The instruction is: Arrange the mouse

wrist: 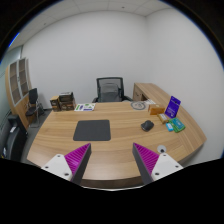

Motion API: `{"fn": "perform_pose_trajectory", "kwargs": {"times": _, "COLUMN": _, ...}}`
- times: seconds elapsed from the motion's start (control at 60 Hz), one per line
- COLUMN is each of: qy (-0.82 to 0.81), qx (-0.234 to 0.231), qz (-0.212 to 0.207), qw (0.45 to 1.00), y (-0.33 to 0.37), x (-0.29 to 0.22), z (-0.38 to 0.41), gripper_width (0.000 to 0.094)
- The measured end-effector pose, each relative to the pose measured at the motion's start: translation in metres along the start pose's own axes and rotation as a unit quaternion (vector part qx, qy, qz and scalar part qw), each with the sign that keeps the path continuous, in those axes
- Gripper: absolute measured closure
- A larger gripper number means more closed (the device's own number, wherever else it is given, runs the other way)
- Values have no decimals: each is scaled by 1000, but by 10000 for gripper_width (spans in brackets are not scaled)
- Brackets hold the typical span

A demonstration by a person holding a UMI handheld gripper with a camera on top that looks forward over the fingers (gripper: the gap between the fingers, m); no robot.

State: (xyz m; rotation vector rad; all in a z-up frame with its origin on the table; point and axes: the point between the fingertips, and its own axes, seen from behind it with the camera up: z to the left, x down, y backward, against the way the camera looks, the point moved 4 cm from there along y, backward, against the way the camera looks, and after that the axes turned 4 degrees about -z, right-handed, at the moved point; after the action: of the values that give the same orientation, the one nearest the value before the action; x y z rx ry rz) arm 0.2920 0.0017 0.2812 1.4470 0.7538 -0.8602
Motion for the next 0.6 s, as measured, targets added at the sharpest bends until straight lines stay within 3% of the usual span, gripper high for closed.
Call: {"fn": "perform_pose_trajectory", "kwargs": {"times": 0.6, "qy": -14, "qx": 48, "qz": 31, "qw": 998, "y": -48, "x": 25, "z": -149, "gripper_width": 82}}
